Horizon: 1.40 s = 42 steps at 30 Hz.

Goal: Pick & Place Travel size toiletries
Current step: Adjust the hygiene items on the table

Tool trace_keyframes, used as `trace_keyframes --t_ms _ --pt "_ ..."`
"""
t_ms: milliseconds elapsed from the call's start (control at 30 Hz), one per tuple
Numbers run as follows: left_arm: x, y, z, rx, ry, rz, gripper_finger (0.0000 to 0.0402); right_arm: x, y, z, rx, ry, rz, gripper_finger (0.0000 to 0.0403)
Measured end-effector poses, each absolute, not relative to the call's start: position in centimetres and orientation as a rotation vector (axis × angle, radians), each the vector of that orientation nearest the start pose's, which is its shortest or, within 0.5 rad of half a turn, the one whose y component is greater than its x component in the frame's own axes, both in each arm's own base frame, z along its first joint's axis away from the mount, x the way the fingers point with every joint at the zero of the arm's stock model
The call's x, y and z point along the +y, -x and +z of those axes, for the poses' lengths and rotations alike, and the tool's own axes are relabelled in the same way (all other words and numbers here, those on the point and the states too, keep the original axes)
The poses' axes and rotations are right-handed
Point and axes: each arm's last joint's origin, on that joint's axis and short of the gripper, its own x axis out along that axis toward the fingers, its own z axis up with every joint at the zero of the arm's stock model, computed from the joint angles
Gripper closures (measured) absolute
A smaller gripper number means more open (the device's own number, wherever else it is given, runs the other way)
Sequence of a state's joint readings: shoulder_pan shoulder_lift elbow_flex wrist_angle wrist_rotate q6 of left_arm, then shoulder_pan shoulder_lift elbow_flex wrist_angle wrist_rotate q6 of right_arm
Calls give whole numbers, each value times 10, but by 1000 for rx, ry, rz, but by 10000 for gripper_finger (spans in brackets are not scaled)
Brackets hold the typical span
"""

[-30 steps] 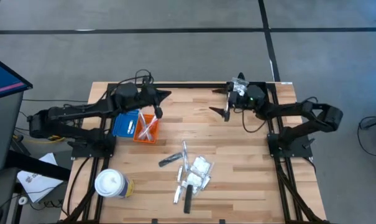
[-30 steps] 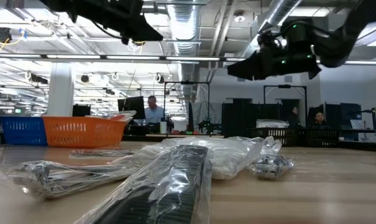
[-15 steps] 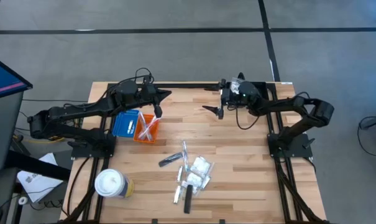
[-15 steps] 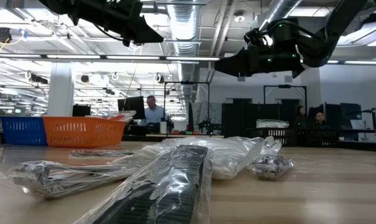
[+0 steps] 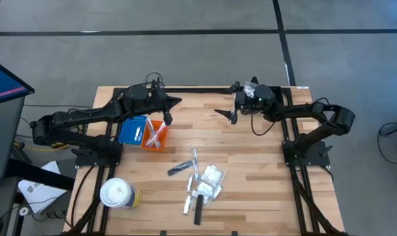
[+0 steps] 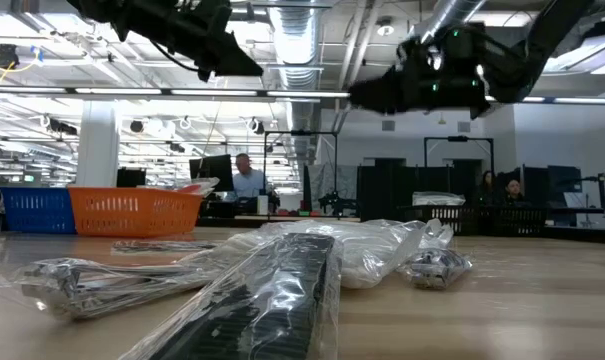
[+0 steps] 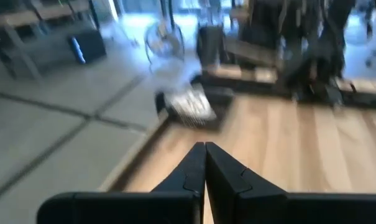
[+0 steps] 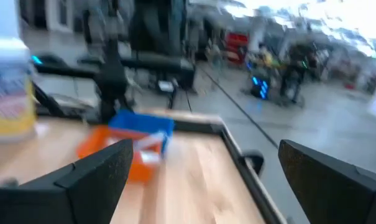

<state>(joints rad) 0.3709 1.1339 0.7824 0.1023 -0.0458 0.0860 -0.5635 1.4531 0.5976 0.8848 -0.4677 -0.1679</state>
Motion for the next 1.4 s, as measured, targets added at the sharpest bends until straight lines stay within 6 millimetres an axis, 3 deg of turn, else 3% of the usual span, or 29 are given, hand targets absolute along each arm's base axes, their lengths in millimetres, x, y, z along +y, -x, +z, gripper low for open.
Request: trace_keyframes --t_ms 200,333,433,533,700,900,1233,1400 --pt "62 -260 305 484 -54 391 400 -133 -245 277 -117 197 123 5" --pt "40 -275 319 575 62 333 400 -127 -239 321 -21 136 223 7" --pt "23 -287 315 651 159 308 400 -119 -230 350 101 97 245 6" --pt "5 -302 300 750 265 301 400 -101 -221 366 155 86 292 4" --pt "-32 -322 260 975 426 341 400 -67 -218 360 175 72 411 5" --pt "-64 -333 227 1128 643 396 400 -46 -212 354 240 55 359 6" --pt "-87 -344 212 1229 983 310 392 -39 -208 353 268 110 365 6" --pt "-85 -355 208 1212 1069 240 349 -44 -206 351 279 128 346 4"
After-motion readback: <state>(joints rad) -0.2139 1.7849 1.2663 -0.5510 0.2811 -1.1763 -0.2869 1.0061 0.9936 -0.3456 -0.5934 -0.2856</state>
